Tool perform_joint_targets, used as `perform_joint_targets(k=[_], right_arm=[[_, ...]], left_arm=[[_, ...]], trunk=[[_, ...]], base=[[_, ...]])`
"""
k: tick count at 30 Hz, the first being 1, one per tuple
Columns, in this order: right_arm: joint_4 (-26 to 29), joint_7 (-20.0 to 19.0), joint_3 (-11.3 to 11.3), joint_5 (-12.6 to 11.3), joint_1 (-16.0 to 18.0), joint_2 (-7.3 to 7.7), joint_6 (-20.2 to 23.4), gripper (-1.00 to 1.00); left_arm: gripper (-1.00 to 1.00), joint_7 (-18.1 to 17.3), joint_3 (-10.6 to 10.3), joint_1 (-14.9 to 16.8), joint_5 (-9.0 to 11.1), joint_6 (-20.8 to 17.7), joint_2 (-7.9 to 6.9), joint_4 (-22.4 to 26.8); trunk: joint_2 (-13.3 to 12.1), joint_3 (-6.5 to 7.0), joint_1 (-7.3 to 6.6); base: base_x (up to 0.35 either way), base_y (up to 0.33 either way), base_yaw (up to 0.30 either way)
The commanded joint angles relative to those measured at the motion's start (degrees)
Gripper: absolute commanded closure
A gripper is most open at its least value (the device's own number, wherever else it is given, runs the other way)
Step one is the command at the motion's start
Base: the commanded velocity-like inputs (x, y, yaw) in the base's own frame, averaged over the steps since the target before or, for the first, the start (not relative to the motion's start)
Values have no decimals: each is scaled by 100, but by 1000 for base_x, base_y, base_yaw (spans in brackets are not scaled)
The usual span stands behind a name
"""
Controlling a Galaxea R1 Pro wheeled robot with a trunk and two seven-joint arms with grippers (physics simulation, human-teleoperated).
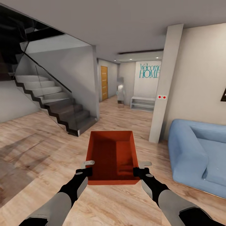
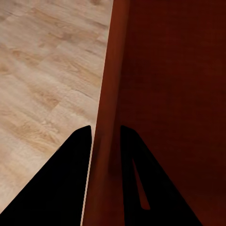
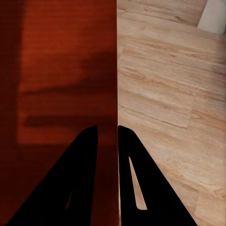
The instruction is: Move the two storage containers from the living room to the garage. In the garage, place one container on the floor and stack the other container on top of it (either order is fine).
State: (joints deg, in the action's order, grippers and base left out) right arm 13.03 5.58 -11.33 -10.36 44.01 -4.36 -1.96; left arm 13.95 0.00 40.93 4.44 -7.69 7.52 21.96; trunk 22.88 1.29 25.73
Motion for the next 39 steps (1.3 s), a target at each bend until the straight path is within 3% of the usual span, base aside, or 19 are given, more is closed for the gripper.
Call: perform_joint_targets(k=[1, 39], right_arm=[[-20, 48, 86, -71, 2, 9, -28, 100], [-20, 48, 85, -71, 2, 10, -23, 100]], left_arm=[[100, 248, 94, 2, -110, -31, -189, 36], [100, 248, 97, 2, -110, -31, -198, 36]], trunk=[[4, -1, 5], [4, -1, 5]], base=[[321, 0, 0], [322, 0, 0]])
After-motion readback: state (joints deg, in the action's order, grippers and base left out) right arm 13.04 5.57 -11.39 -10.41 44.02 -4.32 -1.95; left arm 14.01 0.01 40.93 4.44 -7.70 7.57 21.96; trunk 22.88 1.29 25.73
